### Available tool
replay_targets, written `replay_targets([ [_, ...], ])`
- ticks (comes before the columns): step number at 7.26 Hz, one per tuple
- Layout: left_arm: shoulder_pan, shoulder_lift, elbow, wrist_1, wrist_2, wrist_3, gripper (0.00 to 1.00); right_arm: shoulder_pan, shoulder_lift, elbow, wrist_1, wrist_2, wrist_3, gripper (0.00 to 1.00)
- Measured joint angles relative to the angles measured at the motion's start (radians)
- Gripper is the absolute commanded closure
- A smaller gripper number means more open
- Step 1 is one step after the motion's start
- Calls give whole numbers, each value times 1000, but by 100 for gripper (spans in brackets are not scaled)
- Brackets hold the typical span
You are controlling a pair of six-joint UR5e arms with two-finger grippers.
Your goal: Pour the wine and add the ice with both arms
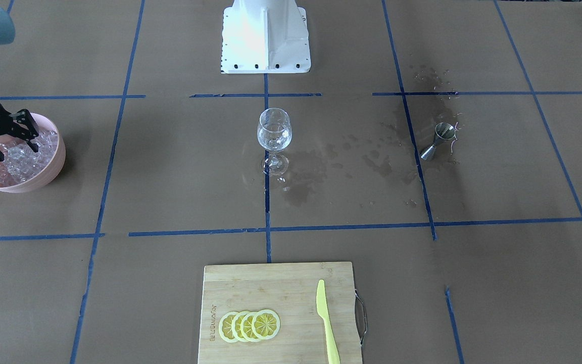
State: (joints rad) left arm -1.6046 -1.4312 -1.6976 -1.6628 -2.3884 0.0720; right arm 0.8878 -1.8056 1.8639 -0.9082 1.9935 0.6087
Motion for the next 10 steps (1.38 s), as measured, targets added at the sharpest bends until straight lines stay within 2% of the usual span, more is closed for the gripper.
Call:
replay_targets([
  [5, 0, 0, 0, 0, 0, 0, 0, -6, -8, -16, 0, -3, 0, 30],
  [6, 0, 0, 0, -1, 0, 0, 0, -6, -9, -18, 0, -3, 0, 43],
  [7, 0, 0, 0, -1, 0, 0, 0, -6, -11, -18, 0, -3, 0, 68],
  [8, 0, 0, 0, -1, 0, 0, 0, -6, -11, -18, 0, -3, 0, 75],
  [10, 0, 0, 0, -2, 0, 1, 0, -5, -11, -14, 0, 2, 0, 72],
])
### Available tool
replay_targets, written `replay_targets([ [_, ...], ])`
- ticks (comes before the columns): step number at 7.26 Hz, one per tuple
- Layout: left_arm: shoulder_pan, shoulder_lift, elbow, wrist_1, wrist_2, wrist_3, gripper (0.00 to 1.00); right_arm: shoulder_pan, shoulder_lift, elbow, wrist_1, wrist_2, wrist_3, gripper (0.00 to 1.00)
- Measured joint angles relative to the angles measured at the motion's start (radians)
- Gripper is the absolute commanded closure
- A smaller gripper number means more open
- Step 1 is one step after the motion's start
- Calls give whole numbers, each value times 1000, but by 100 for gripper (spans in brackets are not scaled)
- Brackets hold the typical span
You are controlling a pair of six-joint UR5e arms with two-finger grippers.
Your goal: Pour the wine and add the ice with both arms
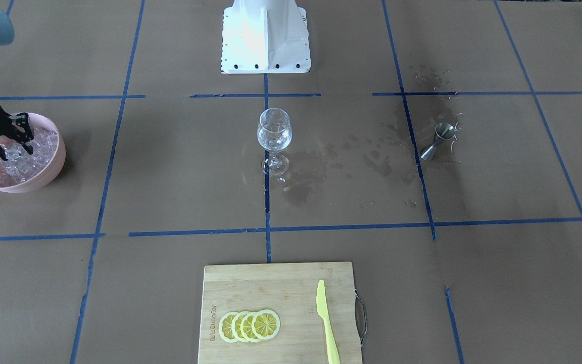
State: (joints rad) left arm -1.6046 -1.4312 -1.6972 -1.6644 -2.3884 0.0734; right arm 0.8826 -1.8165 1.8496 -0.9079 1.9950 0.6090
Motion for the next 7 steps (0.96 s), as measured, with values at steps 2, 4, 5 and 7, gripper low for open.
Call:
replay_targets([
  [2, 0, 0, 1, 0, 0, 0, 0, 1, 0, 6, 0, 4, 0, 65],
  [4, 0, 0, 1, 0, 0, 0, 0, 2, 2, 11, 0, 6, 0, 89],
  [5, 0, 0, 1, 0, 0, 0, 0, 2, 3, 17, 0, 7, 0, 100],
  [7, 0, 0, 1, 0, 0, 0, 0, 8, 7, 57, -3, 9, 0, 100],
])
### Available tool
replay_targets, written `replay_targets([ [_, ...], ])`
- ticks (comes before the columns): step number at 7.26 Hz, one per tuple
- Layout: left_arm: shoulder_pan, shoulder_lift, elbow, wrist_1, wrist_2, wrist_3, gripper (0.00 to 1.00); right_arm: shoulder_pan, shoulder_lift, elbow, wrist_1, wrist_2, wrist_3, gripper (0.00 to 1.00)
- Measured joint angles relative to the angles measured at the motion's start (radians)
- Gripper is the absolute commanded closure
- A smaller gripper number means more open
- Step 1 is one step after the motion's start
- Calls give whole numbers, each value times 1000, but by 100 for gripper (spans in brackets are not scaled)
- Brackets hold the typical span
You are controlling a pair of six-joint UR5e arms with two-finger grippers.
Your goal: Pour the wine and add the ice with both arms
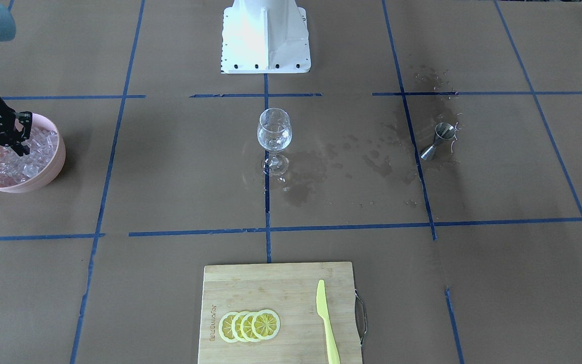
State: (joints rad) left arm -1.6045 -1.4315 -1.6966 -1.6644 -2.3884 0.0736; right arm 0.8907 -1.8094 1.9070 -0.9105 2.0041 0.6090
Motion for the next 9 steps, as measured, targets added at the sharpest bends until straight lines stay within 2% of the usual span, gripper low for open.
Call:
replay_targets([
  [1, 0, -1, 0, 0, 0, 0, 0, 6, 3, 15, -1, 0, 0, 100],
  [2, 0, -1, 0, 0, 0, 0, 0, 12, 4, 22, -2, 0, -1, 85],
  [3, 1, -3, 2, -4, 0, 0, 0, 16, 6, 22, -3, -1, -2, 61],
  [4, 1, -3, 4, -13, 0, -1, 0, 17, 8, 17, -6, -3, -3, 50],
  [5, 1, -4, 5, -18, 0, -2, 0, 18, 7, 12, -8, -2, -4, 45],
  [6, 1, -4, 4, -20, 0, -2, 0, 19, 4, 6, -9, -2, -4, 44],
  [9, 2, -4, 2, -21, 0, -2, 0, 19, -22, -11, -8, -11, -16, 48],
])
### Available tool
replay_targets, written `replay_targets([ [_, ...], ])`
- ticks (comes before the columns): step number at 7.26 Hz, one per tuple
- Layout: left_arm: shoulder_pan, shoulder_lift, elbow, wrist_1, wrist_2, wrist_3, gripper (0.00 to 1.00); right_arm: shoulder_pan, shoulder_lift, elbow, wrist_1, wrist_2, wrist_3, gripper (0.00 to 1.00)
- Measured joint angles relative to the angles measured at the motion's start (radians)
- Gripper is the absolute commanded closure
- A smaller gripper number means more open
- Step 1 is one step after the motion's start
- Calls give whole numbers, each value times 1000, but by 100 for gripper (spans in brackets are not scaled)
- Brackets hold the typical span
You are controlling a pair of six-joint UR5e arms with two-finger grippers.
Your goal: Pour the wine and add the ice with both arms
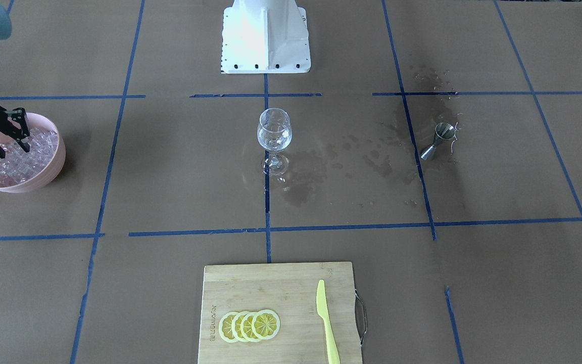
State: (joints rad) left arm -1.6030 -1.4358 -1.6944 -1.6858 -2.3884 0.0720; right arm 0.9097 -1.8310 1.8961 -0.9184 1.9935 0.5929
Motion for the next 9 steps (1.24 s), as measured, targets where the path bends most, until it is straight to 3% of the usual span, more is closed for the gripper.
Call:
replay_targets([
  [5, -1, 2, 0, 0, -1, 1, 0, -12, -33, 2, 2, 10, -313, 52],
  [9, -1, 5, 1, 0, 0, 2, 0, -25, -46, -3, -3, 9, -380, 55],
])
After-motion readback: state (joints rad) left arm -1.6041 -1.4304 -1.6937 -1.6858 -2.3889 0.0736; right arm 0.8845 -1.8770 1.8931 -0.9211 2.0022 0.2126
